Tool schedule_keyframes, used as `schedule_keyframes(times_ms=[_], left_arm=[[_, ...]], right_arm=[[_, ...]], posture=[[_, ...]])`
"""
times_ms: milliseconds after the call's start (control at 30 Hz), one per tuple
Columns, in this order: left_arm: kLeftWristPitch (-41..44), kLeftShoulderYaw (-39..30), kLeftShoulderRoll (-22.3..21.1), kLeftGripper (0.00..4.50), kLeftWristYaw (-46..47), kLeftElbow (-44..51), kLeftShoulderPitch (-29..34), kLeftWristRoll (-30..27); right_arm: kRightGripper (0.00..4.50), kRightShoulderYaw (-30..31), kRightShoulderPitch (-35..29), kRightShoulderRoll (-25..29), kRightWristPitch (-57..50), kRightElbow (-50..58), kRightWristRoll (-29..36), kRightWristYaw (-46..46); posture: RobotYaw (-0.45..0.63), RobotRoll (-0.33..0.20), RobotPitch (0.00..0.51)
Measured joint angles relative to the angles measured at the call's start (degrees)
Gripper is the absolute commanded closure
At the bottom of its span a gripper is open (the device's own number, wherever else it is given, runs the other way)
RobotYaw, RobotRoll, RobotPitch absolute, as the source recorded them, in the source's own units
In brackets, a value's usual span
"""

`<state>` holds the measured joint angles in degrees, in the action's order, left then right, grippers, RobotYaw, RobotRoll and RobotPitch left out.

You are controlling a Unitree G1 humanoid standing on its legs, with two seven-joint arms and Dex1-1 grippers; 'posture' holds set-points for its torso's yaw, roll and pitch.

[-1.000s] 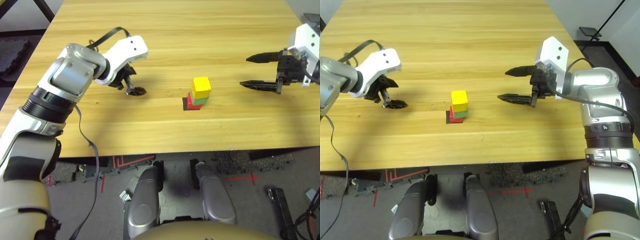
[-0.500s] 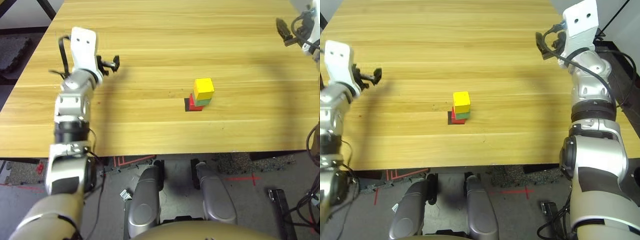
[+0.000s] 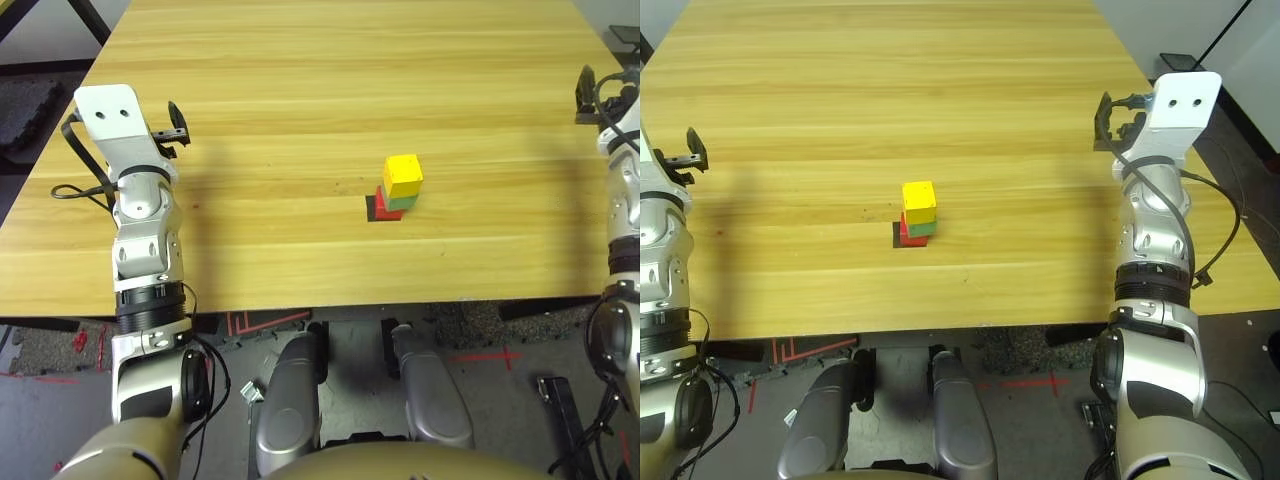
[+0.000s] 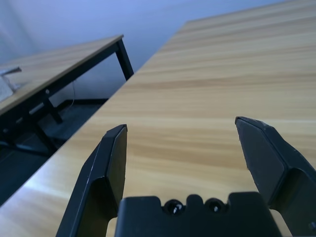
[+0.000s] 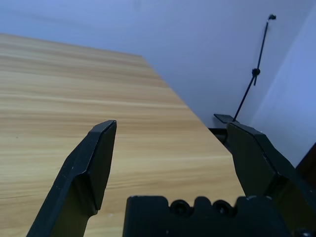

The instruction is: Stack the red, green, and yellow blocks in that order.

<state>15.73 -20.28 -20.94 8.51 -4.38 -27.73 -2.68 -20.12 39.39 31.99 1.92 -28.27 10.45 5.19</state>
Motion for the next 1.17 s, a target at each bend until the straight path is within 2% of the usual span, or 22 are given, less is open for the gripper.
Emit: schedule_keyframes(times_ms=[200, 433, 967, 1133, 1167], left_arm=[[0.0, 0.1, 1.1, 0.04, 0.0, 0.4, 0.2, -0.1], [-0.1, 0.2, 1.7, 0.04, 0.3, 0.6, 0.9, -0.1], [-0.8, 0.5, 0.5, 0.04, -1.2, 1.0, 0.3, 0.0], [-0.8, 0.5, 0.3, 0.04, -1.4, 1.0, 0.7, 0.0], [-0.8, 0.5, 0.2, 0.04, -1.4, 1.0, 0.7, 0.0]], right_arm=[[0.00, -0.7, -5.1, -3.5, -3.1, 7.0, 2.0, -1.0], [0.00, -1.2, -9.3, -4.7, -5.3, 11.2, 2.1, -2.0], [0.00, -1.6, -10.0, -4.5, -5.9, 13.0, 2.0, -1.8], [0.00, -1.4, -7.5, -4.6, -5.4, 11.7, 2.0, -1.4], [0.00, -1.1, -6.6, -4.6, -5.1, 11.0, 2.0, -1.1]], posture=[[0.24, 0.114, 0.289], [0.24, 0.117, 0.299], [0.24, 0.129, 0.298], [0.26, 0.133, 0.283], [0.27, 0.130, 0.266]])
